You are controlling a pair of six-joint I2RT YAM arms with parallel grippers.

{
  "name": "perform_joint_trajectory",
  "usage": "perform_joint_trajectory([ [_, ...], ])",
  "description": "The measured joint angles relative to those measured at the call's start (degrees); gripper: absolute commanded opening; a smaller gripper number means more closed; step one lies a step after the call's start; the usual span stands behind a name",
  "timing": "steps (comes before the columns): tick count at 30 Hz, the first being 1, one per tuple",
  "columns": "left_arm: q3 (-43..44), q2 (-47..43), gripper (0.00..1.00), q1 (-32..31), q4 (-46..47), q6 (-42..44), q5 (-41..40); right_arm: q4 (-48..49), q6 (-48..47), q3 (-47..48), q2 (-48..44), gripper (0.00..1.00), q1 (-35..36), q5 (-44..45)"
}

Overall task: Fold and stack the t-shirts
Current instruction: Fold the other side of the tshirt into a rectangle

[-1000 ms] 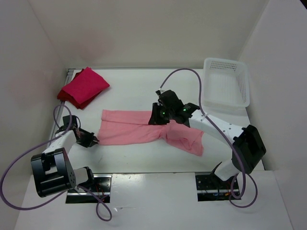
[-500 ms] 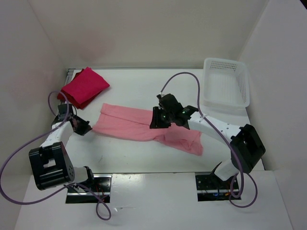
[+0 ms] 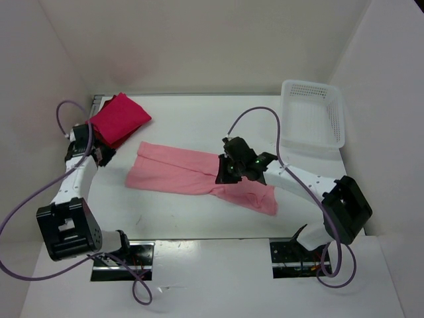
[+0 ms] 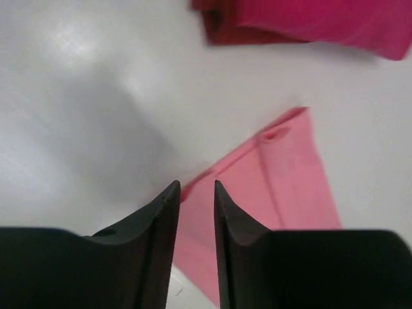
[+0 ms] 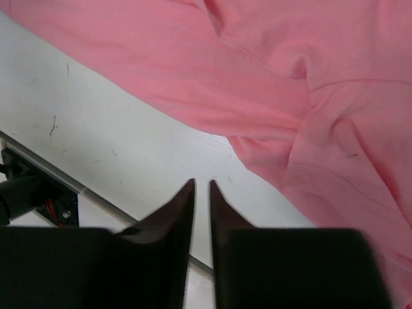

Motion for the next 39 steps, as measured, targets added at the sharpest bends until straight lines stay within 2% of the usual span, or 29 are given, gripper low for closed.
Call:
perform_joint_trajectory([
  [1, 1.6, 0.0, 0.31, -1.6, 0.6, 0.1, -0.6, 0.0, 0.2, -0.2, 0.0, 0.0, 0.0, 0.1],
  [6, 9.0, 5.0, 0.08, -16.3, 4.1, 0.7, -2.9, 0.0, 0.3, -0.2, 0.2, 0.0, 0.0, 0.6],
  [9, 12.9, 12.3, 0.06, -20.3, 4.7, 1.5, -4.3, 0.0, -0.4, 1.9, 2.4, 0.0, 0.0, 0.5],
  [16, 17.2, 23.9, 0.07, -20.5, 4.8, 4.8, -8.7, 0.5, -1.8, 11.0, 12.0, 0.0, 0.0, -0.4],
  [22, 22.9, 30.6, 0.07, -20.4, 6.1, 8.6, -9.4, 0.6, -2.3, 15.6, 14.6, 0.02, 0.0, -1.2],
  [35, 23.3, 34.8, 0.07, -20.4, 6.2, 12.0, -9.2, 0.3, -2.6, 16.7, 14.6, 0.06, 0.0, -0.7],
  [39, 23.3, 34.8, 0.07, -20.4, 6.2, 12.1, -9.0, 0.3, -2.7, 16.8, 14.6, 0.1, 0.0, -0.4],
])
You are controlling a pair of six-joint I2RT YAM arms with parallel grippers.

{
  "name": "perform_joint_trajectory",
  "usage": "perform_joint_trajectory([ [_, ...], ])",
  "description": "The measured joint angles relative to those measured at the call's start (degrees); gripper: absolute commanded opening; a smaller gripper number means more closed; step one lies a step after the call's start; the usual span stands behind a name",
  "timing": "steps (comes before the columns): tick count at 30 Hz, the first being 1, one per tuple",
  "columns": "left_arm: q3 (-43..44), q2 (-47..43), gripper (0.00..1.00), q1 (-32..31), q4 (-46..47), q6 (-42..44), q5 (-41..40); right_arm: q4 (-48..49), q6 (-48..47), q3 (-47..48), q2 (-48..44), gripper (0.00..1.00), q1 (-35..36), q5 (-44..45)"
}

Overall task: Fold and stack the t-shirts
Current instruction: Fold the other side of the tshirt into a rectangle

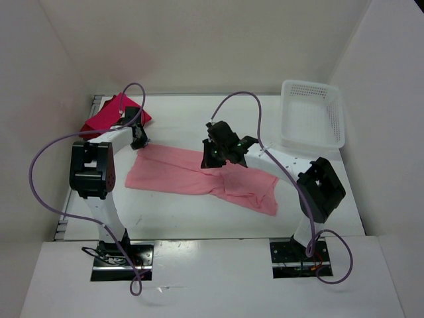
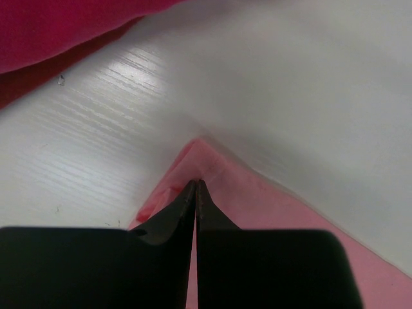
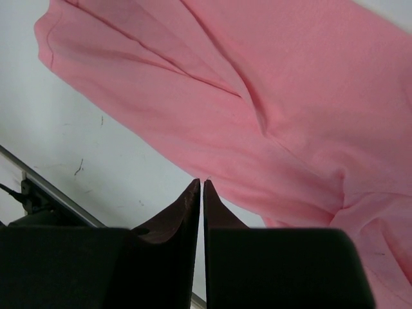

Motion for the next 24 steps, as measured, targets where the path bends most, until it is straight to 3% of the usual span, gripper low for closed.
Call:
perform_joint_trajectory([
  [3, -0.7, -0.7, 0.07, 0.0, 0.1, 0.1, 0.2, 0.0, -0.1, 0.0, 0.0, 0.18, 0.0, 0.5],
  [14, -9.2, -7.5, 0.07, 2.8, -0.6, 1.3, 1.9, -0.1, -1.1, 0.0, -0.5, 0.21, -3.7, 1.0],
  [24, -16.3, -27.5, 0.09, 8.0, -4.0, 0.7, 7.3, 0.0, -2.5, -0.5, -2.6, 0.22, -8.4, 1.9],
])
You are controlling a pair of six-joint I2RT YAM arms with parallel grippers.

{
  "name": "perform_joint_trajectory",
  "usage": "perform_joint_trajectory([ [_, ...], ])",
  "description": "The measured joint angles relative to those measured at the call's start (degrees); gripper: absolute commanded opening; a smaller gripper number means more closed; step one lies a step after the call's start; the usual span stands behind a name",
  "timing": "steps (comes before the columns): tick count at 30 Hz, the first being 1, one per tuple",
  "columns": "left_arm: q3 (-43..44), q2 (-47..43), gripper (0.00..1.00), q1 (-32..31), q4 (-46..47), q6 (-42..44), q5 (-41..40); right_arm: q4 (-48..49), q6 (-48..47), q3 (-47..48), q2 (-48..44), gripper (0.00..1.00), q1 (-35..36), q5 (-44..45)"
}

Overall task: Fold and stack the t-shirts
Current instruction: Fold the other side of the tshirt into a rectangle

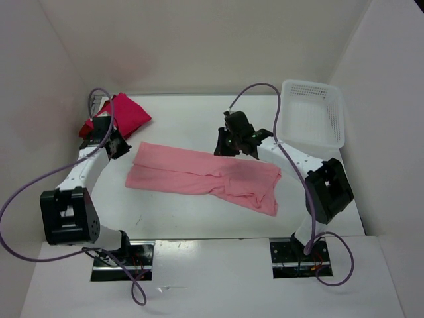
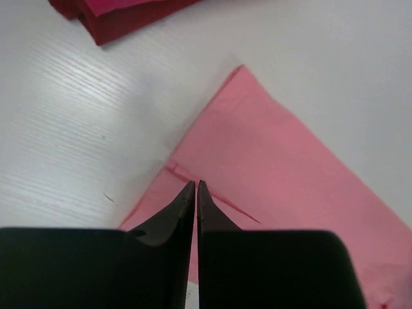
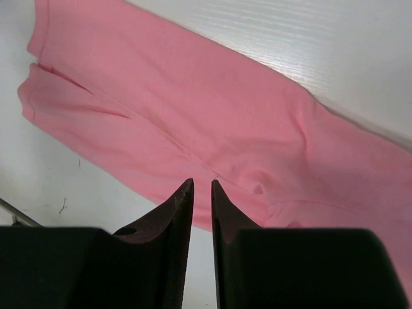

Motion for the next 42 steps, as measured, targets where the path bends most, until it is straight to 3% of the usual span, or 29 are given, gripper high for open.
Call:
perform_joint_trajectory([
  [4, -0.1, -3.1, 0.09, -0.6, 1.2, -2.4, 2.4, -0.3, -0.5, -0.8, 0.2, 0.01, 0.0, -0.2],
  [9, -0.1, 2.7, 0.12, -6.2, 2.3, -5.7, 5.0, 0.1, 0.1, -3.6, -0.1, 0.01, 0.0, 1.7],
  [13, -1.7, 5.6, 0.12, -9.9, 4.4, -7.6, 8.4, -0.5, 3.3, -13.6, -3.6, 0.01, -1.0, 3.9],
  [21, -10.4, 2.7, 0.15, -9.4, 5.7, -12.0, 14.8, -0.9, 14.2, -31.5, -19.1, 0.02, -13.2, 6.3],
  [27, -14.5, -1.0, 0.18, -6.8, 4.9, -13.1, 20.9, 0.0, 19.4, -36.2, -20.2, 0.04, -14.7, 7.2],
  [35, -18.5, 1.7, 0.18, 3.7, 3.1, -10.8, 23.1, -0.1, 21.8, -37.4, -18.9, 0.04, -16.5, 9.6],
  [42, -15.5, 5.8, 0.18, 4.0, 3.8, -10.1, 22.5, -0.7, 23.0, -37.3, -18.3, 0.04, -16.6, 12.3],
])
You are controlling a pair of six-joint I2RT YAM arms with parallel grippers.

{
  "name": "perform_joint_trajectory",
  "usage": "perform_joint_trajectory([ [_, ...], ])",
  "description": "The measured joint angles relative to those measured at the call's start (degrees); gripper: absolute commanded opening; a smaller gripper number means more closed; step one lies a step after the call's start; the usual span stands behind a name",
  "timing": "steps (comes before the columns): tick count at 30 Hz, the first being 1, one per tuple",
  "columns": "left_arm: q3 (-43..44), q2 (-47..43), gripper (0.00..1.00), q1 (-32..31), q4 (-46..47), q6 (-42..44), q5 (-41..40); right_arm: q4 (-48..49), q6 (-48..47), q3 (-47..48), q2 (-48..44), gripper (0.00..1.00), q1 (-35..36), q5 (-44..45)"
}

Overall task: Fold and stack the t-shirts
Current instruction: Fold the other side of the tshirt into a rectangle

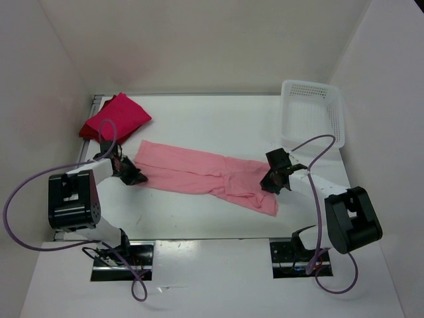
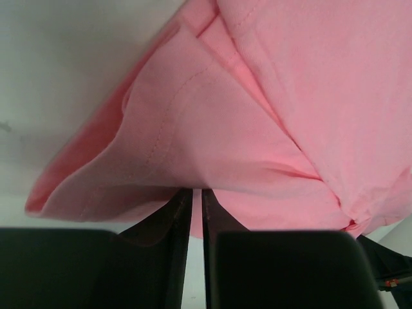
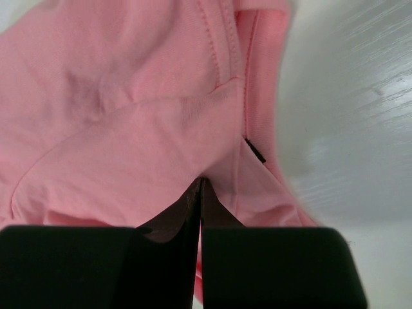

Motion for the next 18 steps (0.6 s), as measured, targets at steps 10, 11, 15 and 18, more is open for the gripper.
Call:
perform_joint_trajectory([
  [10, 6.1, 6.3, 0.15, 0.2, 1.8, -0.5, 0.1, -3.4, -0.4, 4.5, 3.7, 0.0, -0.3, 5.9],
  [11, 6.1, 6.3, 0.14, 0.5, 1.8, -0.5, 0.0, -3.8, -0.6, 4.9, 3.8, 0.0, -0.4, 6.4],
  [15, 6.3, 5.2, 0.16, 2.1, 1.6, -1.0, -2.7, -5.5, -2.7, 7.2, 3.1, 0.08, -0.4, 6.9],
  [18, 6.2, 1.8, 0.17, 2.6, 0.0, -0.2, -6.3, -6.5, -4.9, 10.7, 1.8, 0.12, -0.3, 5.1],
])
